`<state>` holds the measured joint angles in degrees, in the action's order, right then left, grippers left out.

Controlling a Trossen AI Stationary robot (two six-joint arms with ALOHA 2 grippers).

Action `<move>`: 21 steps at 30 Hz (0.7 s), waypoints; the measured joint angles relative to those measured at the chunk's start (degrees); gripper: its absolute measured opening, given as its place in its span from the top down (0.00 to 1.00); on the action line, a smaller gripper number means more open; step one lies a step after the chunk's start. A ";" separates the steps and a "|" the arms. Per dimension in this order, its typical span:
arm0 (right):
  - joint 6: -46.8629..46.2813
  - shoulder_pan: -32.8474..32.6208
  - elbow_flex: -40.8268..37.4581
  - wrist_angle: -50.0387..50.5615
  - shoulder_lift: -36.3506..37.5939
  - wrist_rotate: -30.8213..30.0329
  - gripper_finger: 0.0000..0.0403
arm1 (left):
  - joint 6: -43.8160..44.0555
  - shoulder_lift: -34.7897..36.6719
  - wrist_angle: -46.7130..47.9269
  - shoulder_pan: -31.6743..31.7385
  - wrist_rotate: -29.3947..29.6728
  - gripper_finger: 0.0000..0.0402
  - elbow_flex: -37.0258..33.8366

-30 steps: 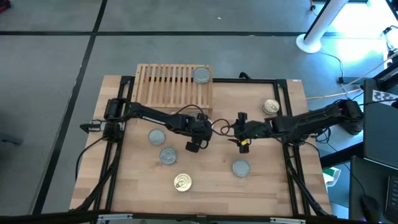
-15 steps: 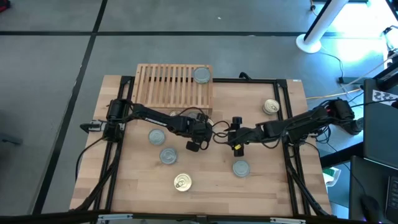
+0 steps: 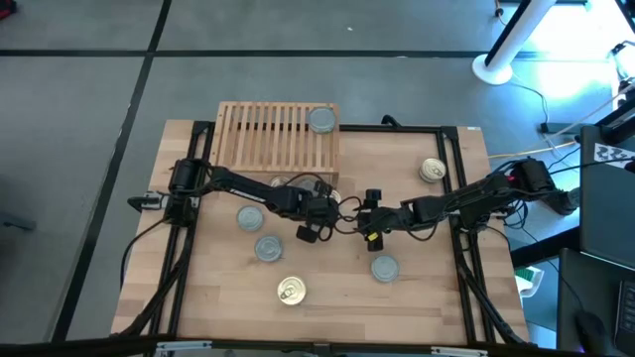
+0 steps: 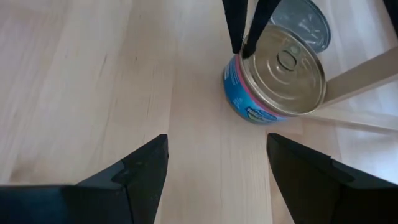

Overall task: Stack canned seafood by type on shelf
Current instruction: Put the blue tuna can on the shelf

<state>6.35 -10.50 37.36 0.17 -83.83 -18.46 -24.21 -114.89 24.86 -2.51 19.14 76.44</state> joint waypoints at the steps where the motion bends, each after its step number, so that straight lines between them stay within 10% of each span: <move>1: 0.01 0.00 0.00 0.03 -0.01 0.00 0.33 | 0.00 0.00 -0.02 -0.07 0.03 0.96 0.00; 21: 9.33 -0.02 0.00 -0.36 -0.15 0.01 0.33 | 3.18 0.20 0.22 -1.17 -1.22 1.00 1.15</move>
<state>15.68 -10.52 37.36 -0.20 -83.97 -18.45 -21.03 -114.69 25.08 -3.69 17.92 77.60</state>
